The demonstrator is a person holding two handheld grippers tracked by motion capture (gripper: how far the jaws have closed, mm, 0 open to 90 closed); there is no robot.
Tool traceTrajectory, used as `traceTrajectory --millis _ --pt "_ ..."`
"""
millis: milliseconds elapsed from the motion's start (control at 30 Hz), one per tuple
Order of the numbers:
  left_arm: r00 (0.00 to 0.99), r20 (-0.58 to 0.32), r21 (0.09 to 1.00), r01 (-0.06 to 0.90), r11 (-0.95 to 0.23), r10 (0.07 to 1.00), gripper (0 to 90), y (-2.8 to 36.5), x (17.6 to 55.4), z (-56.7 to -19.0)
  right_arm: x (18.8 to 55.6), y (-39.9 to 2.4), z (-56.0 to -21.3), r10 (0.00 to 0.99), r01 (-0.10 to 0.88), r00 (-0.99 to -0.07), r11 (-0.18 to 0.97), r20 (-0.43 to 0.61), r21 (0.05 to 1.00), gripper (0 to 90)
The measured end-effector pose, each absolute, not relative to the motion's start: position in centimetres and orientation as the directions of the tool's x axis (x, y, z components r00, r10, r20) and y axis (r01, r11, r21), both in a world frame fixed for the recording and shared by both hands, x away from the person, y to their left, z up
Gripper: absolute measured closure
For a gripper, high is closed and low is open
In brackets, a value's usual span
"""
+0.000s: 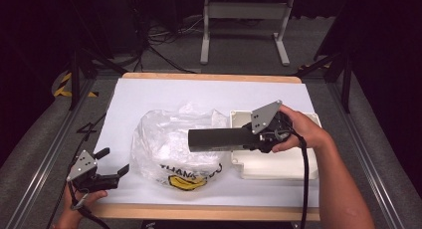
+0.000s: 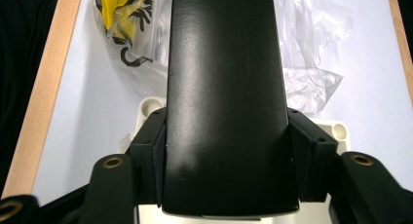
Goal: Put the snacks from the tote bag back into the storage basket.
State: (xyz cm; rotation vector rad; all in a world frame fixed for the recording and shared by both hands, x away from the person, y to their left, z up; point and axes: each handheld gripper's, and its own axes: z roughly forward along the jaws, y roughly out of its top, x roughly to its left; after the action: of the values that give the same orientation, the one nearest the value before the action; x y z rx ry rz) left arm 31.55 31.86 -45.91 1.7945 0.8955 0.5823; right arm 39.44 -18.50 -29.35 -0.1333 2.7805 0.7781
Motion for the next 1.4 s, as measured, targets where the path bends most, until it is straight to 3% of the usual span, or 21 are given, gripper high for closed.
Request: traceTrajectory --millis 1400 --pt "0.608 -0.013 0.922 0.314 -0.226 0.794 8.1 31.8 31.6 -45.9 38.2 -24.9 -28.8 0.048 -0.104 -0.963 0.844 -0.267 0.526 42.8"
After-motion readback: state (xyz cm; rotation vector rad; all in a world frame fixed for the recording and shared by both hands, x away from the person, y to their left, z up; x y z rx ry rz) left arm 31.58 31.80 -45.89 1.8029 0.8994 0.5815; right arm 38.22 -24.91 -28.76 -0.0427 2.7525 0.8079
